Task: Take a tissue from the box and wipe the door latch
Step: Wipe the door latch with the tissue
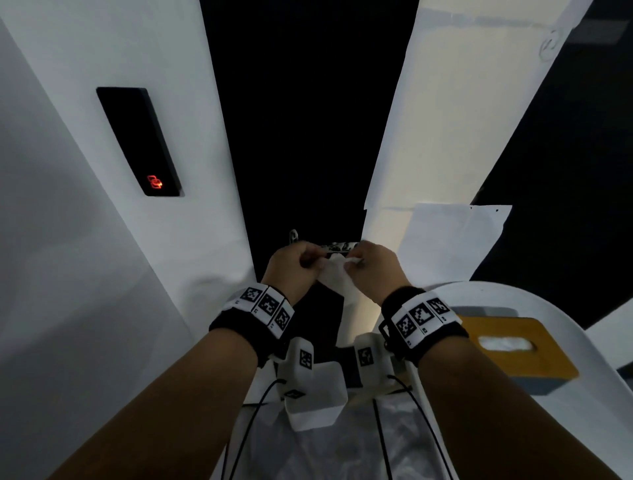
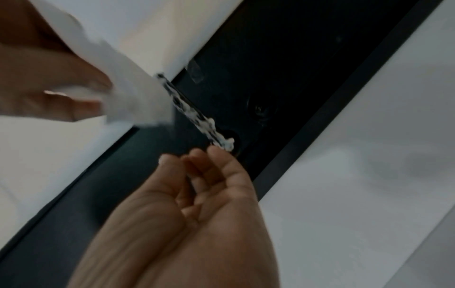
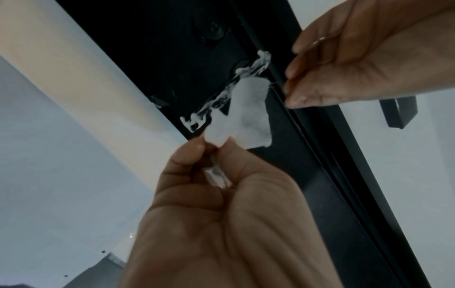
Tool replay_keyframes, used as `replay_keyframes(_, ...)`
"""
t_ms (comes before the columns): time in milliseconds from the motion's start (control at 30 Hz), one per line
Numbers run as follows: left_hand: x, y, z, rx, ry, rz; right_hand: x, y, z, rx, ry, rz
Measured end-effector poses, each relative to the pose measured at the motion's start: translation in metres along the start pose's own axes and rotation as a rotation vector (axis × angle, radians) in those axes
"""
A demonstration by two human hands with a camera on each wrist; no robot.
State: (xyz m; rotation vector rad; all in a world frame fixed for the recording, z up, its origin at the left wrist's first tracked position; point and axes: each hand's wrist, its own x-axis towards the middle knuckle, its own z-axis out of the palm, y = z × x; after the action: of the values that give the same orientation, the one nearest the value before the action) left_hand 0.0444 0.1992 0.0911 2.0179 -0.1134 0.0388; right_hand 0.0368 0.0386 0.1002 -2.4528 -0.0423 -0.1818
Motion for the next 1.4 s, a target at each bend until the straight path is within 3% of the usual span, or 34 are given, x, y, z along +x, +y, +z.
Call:
replay_keyframes(233,0.022,-0.002,-0.032,0.201,0.437,-0.041,0.014,0.023,-0.019,-0.087,0.140,-0.081)
replay_keyframes(367,0.034,-0.008,-0.043,0.170,0.709,-0.125,0.025,0.032,-0.024,-0.145,0.213,-0.069)
replay_keyframes(433,0.038,-0.008,-0.045,0.158,0.777,-0.112,0.030,0.034,-0.025,-0.139,0.217,-0.064)
replay_keyframes(633,0.054,-0.005,-0.055,0.145,0.747,-0.086,0.044,0.033,-0.014,-0.106,0.127,-0.129)
replay_keyframes(867,0.060,-0.012,-0.053,0.308,0.652,-0.020,0.051,0.026,0.007,-0.183,-0.027,-0.190)
replay_keyframes(1033,0.062,-0.014,-0.053,0.331,0.643,0.006,0.054,0.029,0.018,-0.238,-0.002,-0.161)
replay_keyframes(1267,0.063,-0.015,-0.054,0.328,0.610,-0.012,0.060,0.036,0.009,-0.128,0.110,-0.113)
replay_keyframes(1400,0.063,-0.016,-0.055,0.336,0.597,-0.005,0.056,0.029,0.018,-0.171,0.014,-0.169)
